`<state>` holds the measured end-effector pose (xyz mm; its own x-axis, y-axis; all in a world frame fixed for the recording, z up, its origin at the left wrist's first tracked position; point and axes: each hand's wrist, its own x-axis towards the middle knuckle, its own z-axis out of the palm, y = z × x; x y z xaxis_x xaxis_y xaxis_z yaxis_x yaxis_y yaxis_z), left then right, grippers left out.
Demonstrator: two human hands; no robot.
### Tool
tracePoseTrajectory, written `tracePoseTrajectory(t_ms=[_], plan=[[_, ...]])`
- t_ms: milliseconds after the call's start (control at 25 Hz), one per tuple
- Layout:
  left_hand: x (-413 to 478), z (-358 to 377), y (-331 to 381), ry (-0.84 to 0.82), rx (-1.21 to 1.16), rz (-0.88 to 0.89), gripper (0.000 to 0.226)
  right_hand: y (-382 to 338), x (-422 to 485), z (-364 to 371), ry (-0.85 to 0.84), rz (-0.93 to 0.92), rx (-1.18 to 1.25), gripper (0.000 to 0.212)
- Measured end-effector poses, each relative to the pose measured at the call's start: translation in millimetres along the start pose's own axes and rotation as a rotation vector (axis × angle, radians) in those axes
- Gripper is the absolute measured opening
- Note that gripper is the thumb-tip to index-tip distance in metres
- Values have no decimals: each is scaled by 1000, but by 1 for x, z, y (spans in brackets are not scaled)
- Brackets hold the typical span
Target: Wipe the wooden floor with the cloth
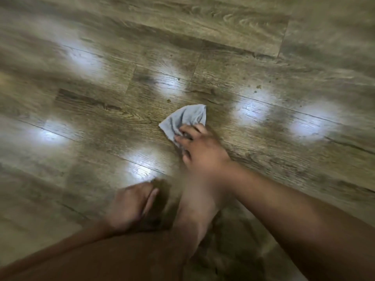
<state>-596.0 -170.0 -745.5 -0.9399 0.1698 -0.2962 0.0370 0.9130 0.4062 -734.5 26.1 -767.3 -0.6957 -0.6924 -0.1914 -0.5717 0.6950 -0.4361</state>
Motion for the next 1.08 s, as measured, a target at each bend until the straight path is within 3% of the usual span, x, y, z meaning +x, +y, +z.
tracePoseTrajectory(t_ms=[120,240,320,400,480,560,720,880,920,1000,1080], plan=[[18,30,46,-115,123,66,44,36,-4,-5,-29,1,-16,57],[61,65,113,-8,265,174,32,79,-21,-15,119,92,-48,60],[77,75,127,65,245,207,28,113,-39,-24,283,304,-25,60],[69,84,130,58,291,176,27,131,-56,-36,435,651,88,60],[74,84,117,36,247,154,24,118,-54,-32,471,841,95,61],[80,71,81,-4,186,111,21,84,-44,-20,423,759,12,62],[129,-19,12,160,-113,-57,17,61,-39,-9,369,505,23,55],[138,-55,30,247,-175,-34,20,57,-23,-8,441,568,130,49],[133,-57,26,200,-207,-78,16,59,-25,-8,436,537,113,49],[134,-76,-8,271,-388,-158,31,83,-47,-8,446,529,19,50],[135,-110,-49,438,-287,-329,50,113,-76,-11,513,747,-53,51]])
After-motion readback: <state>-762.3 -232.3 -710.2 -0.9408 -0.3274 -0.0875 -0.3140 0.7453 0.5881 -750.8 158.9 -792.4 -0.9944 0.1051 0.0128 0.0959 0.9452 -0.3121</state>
